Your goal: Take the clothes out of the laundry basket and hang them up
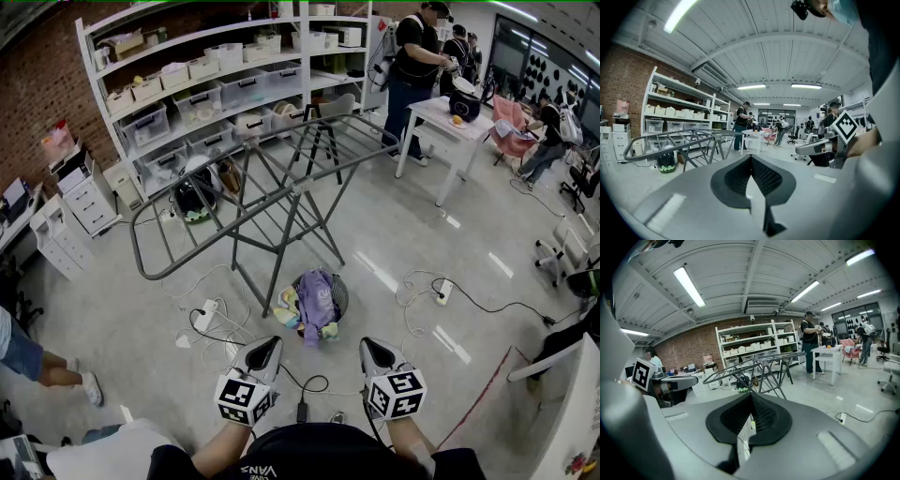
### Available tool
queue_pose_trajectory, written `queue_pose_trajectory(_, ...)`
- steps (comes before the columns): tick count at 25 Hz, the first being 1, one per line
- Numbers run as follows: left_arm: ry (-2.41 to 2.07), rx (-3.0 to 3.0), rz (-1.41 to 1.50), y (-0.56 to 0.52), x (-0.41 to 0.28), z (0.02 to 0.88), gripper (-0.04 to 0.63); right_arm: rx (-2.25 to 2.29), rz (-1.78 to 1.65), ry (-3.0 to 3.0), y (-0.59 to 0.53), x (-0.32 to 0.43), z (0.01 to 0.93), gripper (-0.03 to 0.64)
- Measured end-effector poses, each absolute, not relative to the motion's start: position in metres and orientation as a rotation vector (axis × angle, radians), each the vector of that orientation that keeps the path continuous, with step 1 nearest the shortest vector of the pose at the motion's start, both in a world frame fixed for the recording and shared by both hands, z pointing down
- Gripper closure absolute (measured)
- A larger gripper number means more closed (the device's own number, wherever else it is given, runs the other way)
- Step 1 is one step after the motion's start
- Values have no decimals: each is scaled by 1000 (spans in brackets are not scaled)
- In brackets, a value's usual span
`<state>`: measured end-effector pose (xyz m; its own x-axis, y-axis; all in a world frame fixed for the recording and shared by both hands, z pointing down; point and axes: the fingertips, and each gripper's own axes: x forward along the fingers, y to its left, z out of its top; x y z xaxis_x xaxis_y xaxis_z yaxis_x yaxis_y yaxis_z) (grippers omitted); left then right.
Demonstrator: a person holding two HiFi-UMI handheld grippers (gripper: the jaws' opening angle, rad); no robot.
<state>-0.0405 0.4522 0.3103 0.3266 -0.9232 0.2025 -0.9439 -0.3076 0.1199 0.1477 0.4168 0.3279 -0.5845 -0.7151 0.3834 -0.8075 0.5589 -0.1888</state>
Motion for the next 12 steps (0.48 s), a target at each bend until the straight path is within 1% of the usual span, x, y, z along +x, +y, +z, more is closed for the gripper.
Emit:
queue_pose_trajectory(11,-1735,2343,3,428,12,319,592,1198,479,-2668,385,176,325,611)
queue_pose_trajectory(12,-1733,2339,-20,425,15,320,568,1192,495,-2690,382,177,324,611)
